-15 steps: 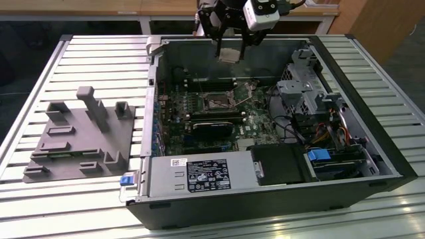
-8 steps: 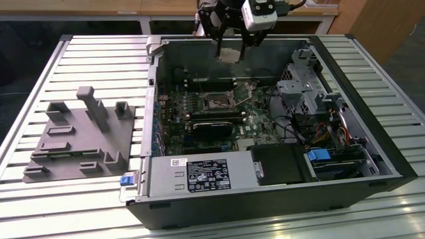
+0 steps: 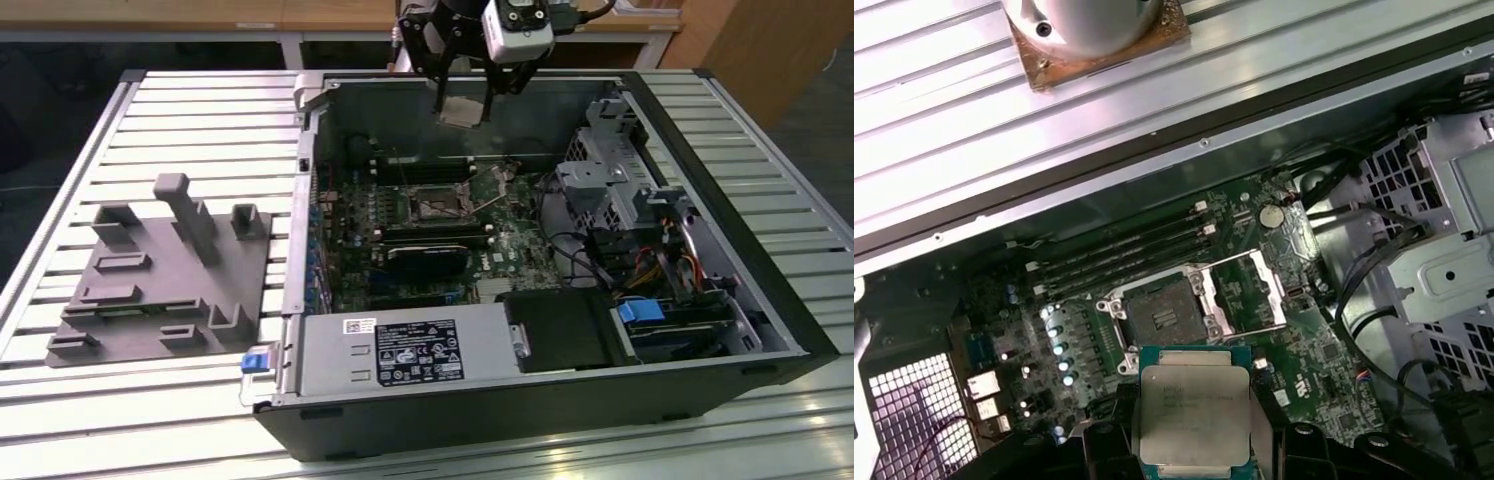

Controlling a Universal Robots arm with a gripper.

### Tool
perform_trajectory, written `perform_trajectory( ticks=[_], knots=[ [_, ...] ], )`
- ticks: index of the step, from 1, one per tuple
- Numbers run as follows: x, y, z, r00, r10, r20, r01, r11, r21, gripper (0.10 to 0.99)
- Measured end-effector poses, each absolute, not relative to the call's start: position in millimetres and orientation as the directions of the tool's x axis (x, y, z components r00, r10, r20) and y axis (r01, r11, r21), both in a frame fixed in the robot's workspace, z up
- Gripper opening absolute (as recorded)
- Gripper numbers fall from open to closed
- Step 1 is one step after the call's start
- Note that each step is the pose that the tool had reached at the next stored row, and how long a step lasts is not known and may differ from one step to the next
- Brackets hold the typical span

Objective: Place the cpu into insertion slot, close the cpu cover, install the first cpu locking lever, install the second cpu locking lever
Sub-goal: 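Place the cpu into insertion slot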

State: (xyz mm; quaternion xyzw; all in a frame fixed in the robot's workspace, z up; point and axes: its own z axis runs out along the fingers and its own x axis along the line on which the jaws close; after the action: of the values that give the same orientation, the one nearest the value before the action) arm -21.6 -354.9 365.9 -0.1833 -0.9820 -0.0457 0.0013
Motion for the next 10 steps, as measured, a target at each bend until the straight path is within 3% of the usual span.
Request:
perform_trajectory(
  ticks=[10],
  knots=[
    [-21.6,-354.9,365.3,-0.91,0.413,0.019,0.413,0.906,0.089,0.525]
  ],
)
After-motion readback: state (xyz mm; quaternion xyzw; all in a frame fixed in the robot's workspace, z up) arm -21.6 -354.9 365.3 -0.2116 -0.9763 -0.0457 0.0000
